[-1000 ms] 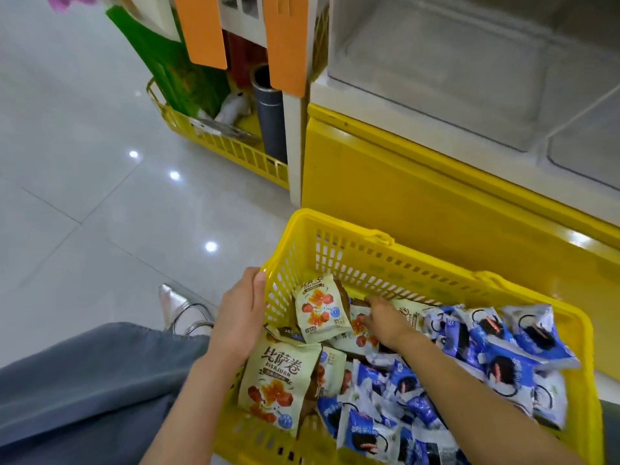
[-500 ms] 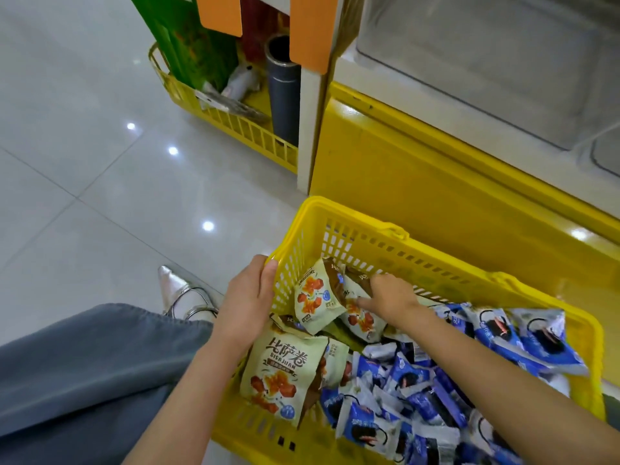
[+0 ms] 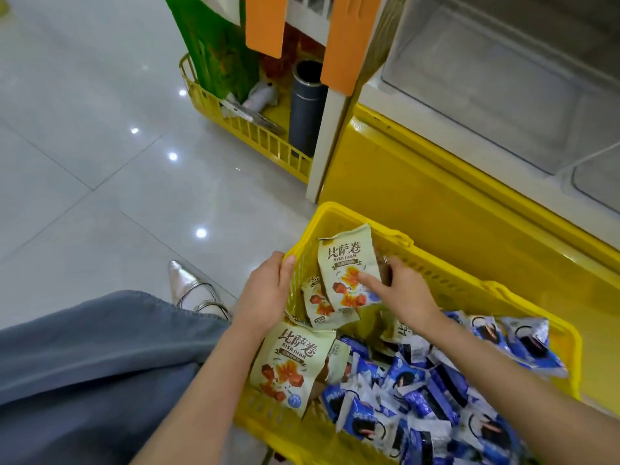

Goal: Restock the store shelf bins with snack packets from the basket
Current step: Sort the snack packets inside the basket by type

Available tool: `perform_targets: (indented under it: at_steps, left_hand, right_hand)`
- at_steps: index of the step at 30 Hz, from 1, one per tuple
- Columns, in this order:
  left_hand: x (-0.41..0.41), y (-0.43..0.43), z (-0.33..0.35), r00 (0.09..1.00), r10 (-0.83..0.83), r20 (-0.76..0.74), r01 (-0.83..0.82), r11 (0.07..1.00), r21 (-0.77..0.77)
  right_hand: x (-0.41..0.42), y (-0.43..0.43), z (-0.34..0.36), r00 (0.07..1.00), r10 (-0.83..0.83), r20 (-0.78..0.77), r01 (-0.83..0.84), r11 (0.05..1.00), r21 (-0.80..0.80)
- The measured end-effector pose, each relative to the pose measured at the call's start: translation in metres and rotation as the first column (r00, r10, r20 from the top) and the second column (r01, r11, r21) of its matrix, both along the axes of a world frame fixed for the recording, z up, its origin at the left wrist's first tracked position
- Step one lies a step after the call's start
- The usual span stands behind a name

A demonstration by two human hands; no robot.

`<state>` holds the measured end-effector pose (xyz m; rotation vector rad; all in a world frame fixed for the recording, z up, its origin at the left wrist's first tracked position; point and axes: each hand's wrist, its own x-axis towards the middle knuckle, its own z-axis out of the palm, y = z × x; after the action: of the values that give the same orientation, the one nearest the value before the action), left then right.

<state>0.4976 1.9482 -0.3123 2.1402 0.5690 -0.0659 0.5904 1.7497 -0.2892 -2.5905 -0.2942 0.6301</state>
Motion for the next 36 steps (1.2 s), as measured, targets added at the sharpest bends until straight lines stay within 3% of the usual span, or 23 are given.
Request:
perform_targets:
  at_steps: [4, 8, 11, 16, 18, 20, 22, 24, 26, 28, 33, 36]
  left_hand:
    - [0.000, 0.000, 0.000, 1.000, 0.000, 0.003, 0.000, 1.000, -0.008]
    - [0.001, 0.000, 0.002, 1.000, -0.011, 0.009, 0.011, 1.000, 0.008]
    - [0.001, -0.001, 0.003, 1.000, -0.012, 0.014, 0.012, 1.000, 0.003]
    - [0.001, -0.001, 0.003, 1.000, -0.013, 0.014, 0.012, 1.000, 0.019]
    - [0.001, -0.001, 0.002, 1.000, -0.011, 0.014, 0.010, 1.000, 0.020]
    - [0.000, -0.001, 0.001, 1.000, -0.008, 0.012, 0.008, 1.000, 0.013]
    - [0.001, -0.001, 0.001, 1.000, -0.007, 0.010, 0.007, 1.000, 0.013]
    - [0.001, -0.001, 0.000, 1.000, -0.006, 0.009, 0.006, 1.000, 0.013]
    - [0.002, 0.000, 0.000, 1.000, -0.006, 0.012, 0.006, 1.000, 0.009]
    - [0.001, 0.000, 0.000, 1.000, -0.002, 0.019, 0.002, 1.000, 0.001]
    - [0.002, 0.001, 0.000, 0.999, 0.003, 0.041, -0.002, 1.000, -0.002]
    - [0.002, 0.000, 0.000, 0.999, 0.008, 0.034, -0.008, 1.000, -0.002]
  right_hand:
    - [-0.018, 0.021, -0.061, 0.906, -0.197, -0.376, 0.268, 0.952, 0.149]
    - [-0.019, 0.024, -0.092, 0.879, -0.283, -0.383, 0.331, 0.942, 0.063]
    - [-0.016, 0.025, -0.101, 0.763, -0.353, -0.541, 0.488, 0.864, 0.125]
    - [-0.032, 0.028, -0.107, 0.699, -0.323, -0.638, 0.582, 0.776, 0.245]
    - [-0.036, 0.016, -0.104, 0.732, -0.217, -0.646, 0.496, 0.820, 0.287]
    - [-0.039, -0.004, -0.105, 0.820, -0.244, -0.518, 0.431, 0.859, 0.277]
    - [-0.041, -0.024, -0.114, 0.883, -0.322, -0.340, 0.395, 0.903, 0.171]
    - [-0.044, -0.036, -0.124, 0.924, -0.146, -0.354, 0.152, 0.988, -0.013]
    - [-0.046, -0.039, -0.132, 0.856, 0.006, -0.518, -0.062, 0.994, -0.090]
    - [-0.044, -0.037, -0.134, 0.803, 0.064, -0.592, -0.141, 0.986, -0.085]
    - [-0.041, -0.036, -0.133, 0.742, 0.125, -0.658, -0.224, 0.972, -0.067]
    - [-0.042, -0.032, -0.127, 0.788, 0.146, -0.598, -0.245, 0.966, -0.087]
